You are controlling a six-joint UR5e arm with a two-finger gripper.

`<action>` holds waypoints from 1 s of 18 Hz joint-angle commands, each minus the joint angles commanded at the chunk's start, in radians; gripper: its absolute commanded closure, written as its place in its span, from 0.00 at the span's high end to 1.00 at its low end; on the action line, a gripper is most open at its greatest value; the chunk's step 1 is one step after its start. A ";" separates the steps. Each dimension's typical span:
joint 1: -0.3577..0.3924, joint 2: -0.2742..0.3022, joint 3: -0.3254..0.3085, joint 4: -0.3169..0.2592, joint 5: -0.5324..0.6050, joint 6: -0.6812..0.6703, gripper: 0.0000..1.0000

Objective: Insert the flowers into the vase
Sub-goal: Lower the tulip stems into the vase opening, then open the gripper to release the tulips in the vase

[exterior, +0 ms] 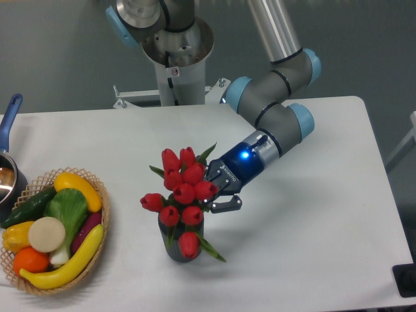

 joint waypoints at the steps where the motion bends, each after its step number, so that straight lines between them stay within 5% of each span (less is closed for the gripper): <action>1: 0.000 -0.005 0.000 0.000 0.000 0.000 0.35; 8: 0.000 -0.009 -0.002 0.000 0.000 0.002 0.46; 10: 0.002 -0.008 0.000 0.000 0.000 0.002 0.60; 12: 0.003 -0.006 0.000 0.000 0.008 0.003 0.85; 15: 0.008 0.000 -0.002 0.000 0.035 0.002 0.98; 18: 0.014 0.005 -0.003 0.000 0.037 0.002 1.00</action>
